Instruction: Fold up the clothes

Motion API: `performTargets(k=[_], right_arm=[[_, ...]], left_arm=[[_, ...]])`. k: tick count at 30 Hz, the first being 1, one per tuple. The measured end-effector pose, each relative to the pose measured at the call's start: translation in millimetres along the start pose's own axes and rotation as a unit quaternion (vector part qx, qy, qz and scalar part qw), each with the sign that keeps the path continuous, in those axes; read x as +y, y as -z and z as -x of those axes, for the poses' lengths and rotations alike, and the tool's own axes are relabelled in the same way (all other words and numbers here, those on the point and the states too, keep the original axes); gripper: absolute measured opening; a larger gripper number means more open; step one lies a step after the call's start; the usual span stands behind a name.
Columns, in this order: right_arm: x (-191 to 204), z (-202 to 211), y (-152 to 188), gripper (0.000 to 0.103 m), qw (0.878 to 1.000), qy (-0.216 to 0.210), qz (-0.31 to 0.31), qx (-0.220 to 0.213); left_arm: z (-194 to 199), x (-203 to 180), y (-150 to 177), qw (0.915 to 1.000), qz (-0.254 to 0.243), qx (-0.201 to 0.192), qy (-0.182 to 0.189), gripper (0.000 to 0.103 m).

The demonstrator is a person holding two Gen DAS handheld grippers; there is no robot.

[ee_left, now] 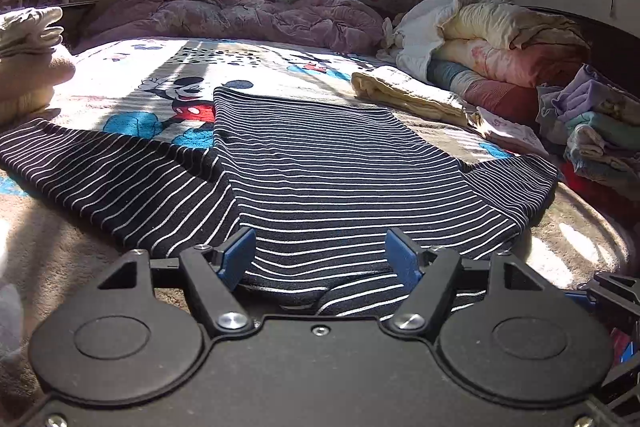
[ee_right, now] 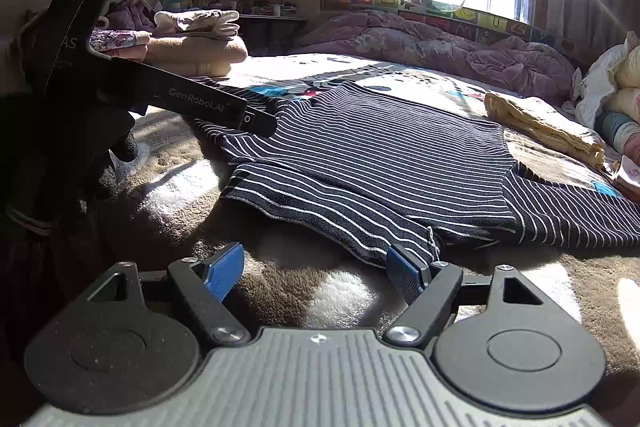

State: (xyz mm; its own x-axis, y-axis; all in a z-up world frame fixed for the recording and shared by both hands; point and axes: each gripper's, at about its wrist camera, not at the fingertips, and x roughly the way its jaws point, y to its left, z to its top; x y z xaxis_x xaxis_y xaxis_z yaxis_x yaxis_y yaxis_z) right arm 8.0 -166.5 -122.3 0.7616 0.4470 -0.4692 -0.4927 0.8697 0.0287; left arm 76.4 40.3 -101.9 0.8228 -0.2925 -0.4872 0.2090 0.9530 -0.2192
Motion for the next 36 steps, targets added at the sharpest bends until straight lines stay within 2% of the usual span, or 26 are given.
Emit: performTargets(k=[4, 6, 8, 12, 14, 16, 17, 18, 21, 22, 24, 27, 28, 29, 30, 31, 32, 33, 36], right_arm=[[-29.6, 17.8, -4.0, 0.077, 0.994, 0.005, -0.104, -0.016], [-47.7, 26.1, -0.5, 0.077, 0.987, 0.013, -0.16, -0.029], [-67.8, 32.6, 4.8, 0.077, 0.973, 0.027, -0.225, -0.04], [-110.1, 42.3, 20.8, 0.077, 0.931, 0.048, -0.356, -0.064], [-125.2, 42.6, 31.2, 0.077, 0.915, 0.057, -0.394, -0.069], [-135.4, 40.5, 37.5, 0.077, 0.907, 0.061, -0.411, -0.074], [-139.7, 38.8, 38.8, 0.077, 0.906, 0.064, -0.411, -0.077], [-143.8, 36.8, 39.7, 0.075, 0.907, 0.068, -0.409, -0.08], [-158.5, 29.1, 34.8, 0.066, 0.909, 0.063, -0.4, -0.1], [-161.9, 24.9, 28.8, 0.062, 0.913, 0.056, -0.389, -0.111], [-168.8, 16.6, 16.9, 0.061, 0.919, 0.042, -0.368, -0.132], [-179.0, -8.0, -7.4, 0.061, 0.938, -0.001, -0.321, -0.132], [-185.1, -19.5, -9.3, 0.062, 0.938, 0.0, -0.326, -0.116], [-191.9, -31.7, -9.7, 0.062, 0.937, 0.004, -0.336, -0.097], [-199.5, -40.4, -6.7, 0.061, 0.932, 0.026, -0.354, -0.069], [-203.1, -38.6, -1.5, 0.051, 0.925, 0.063, -0.371, -0.052], [-205.9, -29.7, 5.9, 0.044, 0.917, 0.089, -0.386, -0.056], [-208.1, -19.8, 11.2, 0.045, 0.909, 0.108, -0.397, -0.063], [-220.3, -0.8, 20.9, 0.069, 0.895, 0.155, -0.41, -0.08]], left_arm=[[3.2, -2.1, -15.5, 0.9989, 0.047, 0.008, -0.001, 0.073], [5.4, -3.9, -23.0, 0.9975, 0.068, 0.012, -0.012, 0.102], [5.7, -6.1, -27.0, 0.9969, 0.076, 0.012, -0.013, 0.103], [2.8, -11.0, -28.4, 0.9975, 0.07, 0.005, 0.005, 0.103], [-4.2, -16.8, -25.8, 0.998, 0.063, 0.007, 0.004, 0.103], [-11.0, -28.2, -22.1, 0.9992, 0.039, 0.006, 0.002, 0.102], [-14.2, -35.7, -20.4, 0.9998, 0.018, 0.004, 0.001, 0.098], [-17.9, -45.0, -17.4, 1.0, -0.005, -0.001, -0.007, 0.091], [-37.2, -58.4, -7.8, 0.9991, -0.031, 0.014, -0.026, 0.079], [-45.0, -59.7, -4.7, 0.9988, -0.03, 0.022, -0.031, 0.078], [-61.0, -59.6, 0.9, 0.9986, -0.015, 0.042, -0.027, 0.078], [-71.0, -64.6, 4.7, 0.9974, -0.036, 0.049, -0.04, 0.08], [-72.3, -67.4, 5.1, 0.9966, -0.049, 0.051, -0.042, 0.08], [-73.6, -68.2, 5.2, 0.996, -0.056, 0.055, -0.043, 0.081], [-74.9, -69.1, 5.3, 0.9953, -0.062, 0.059, -0.044, 0.084], [-76.2, -70.0, 5.4, 0.9946, -0.069, 0.064, -0.045, 0.086], [-77.4, -70.8, 5.5, 0.9938, -0.075, 0.068, -0.046, 0.09], [-78.7, -71.7, 5.7, 0.9929, -0.082, 0.072, -0.047, 0.095], [-82.5, -74.3, 6.0, 0.99, -0.101, 0.085, -0.05, 0.099]])
